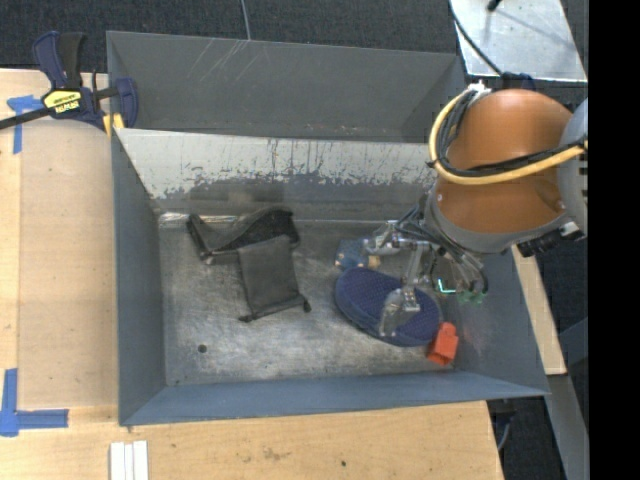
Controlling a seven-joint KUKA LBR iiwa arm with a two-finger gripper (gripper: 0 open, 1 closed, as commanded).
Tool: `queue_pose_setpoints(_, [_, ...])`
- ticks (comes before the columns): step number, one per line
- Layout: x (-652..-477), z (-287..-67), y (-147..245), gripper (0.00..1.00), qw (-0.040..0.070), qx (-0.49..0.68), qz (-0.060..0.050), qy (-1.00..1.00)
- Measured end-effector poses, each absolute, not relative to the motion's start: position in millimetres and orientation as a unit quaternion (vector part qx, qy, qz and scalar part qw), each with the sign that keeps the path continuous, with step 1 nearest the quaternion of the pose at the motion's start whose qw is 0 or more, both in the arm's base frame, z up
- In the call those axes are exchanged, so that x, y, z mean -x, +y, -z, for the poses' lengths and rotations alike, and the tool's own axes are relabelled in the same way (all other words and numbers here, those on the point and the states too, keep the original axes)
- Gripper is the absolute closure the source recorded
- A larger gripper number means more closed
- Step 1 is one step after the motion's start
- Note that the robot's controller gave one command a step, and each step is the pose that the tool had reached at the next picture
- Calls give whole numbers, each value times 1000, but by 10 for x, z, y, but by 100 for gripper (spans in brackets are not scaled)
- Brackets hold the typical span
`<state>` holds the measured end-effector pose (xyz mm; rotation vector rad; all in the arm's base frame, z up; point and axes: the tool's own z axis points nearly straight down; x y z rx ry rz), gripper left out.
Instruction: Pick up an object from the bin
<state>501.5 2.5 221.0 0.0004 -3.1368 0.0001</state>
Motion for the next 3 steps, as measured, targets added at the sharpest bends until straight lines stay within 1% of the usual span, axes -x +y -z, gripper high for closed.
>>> queue_pose_setpoints(1, [-5139,-744,-164,0,-12,108,3,-994])
queue_pose_setpoints(2, [-5198,-806,-181,100,-23,109,2,-994])
queue_pose_setpoints(3, [-5206,-2256,-199,100,-6,77,0,-997])
